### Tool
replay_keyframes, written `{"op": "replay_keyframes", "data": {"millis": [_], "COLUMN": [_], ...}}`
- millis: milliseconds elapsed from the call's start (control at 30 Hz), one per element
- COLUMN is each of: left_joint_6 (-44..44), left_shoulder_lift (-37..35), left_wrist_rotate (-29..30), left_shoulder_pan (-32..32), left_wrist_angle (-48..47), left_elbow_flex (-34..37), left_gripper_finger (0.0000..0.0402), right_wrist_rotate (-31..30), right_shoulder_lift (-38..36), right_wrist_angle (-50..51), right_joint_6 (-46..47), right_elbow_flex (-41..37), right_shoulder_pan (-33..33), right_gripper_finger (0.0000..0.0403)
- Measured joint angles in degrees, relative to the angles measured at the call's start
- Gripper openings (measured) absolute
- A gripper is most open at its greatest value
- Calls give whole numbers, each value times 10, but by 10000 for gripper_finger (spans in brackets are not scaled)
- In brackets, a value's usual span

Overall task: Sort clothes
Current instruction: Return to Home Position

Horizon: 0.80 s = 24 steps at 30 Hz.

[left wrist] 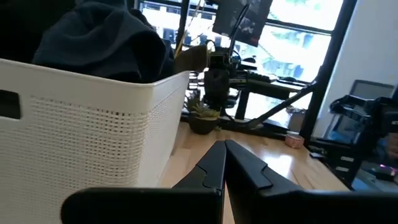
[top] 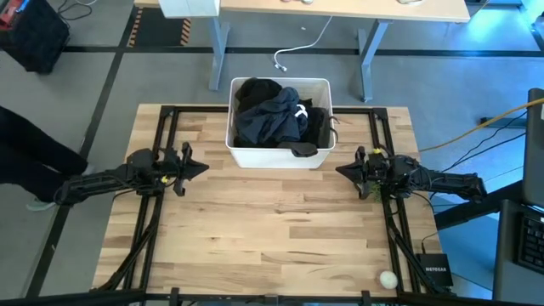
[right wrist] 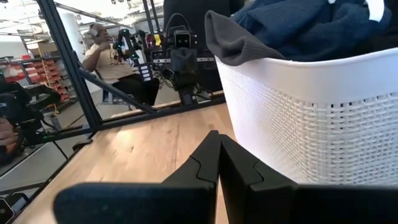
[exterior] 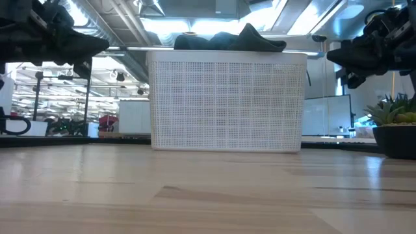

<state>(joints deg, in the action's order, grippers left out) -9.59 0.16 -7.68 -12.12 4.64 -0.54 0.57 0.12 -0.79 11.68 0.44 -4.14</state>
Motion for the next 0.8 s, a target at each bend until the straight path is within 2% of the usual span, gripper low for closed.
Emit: {"op": "replay_keyframes", "data": {"millis": [167, 433, 800], "left_joint_6": [8, 18, 37], "left_shoulder_lift": [1, 1, 1], "left_wrist_rotate": [37, 60, 62], "left_shoulder_pan": [0, 0, 0], "left_wrist_angle": [-33, -37, -38], "left_elbow_flex": [0, 0, 0], "left_gripper_finger": [1, 1, 1], "right_wrist_rotate": [-1, -1, -1], "right_shoulder_lift": [0, 0, 0], "right_wrist_angle": [1, 1, 1], "right_joint_6": [10, 15, 15], "right_elbow_flex": [0, 0, 0], "right_shoulder_pan": [0, 0, 0], "right_gripper_finger": [14, 14, 15]}}
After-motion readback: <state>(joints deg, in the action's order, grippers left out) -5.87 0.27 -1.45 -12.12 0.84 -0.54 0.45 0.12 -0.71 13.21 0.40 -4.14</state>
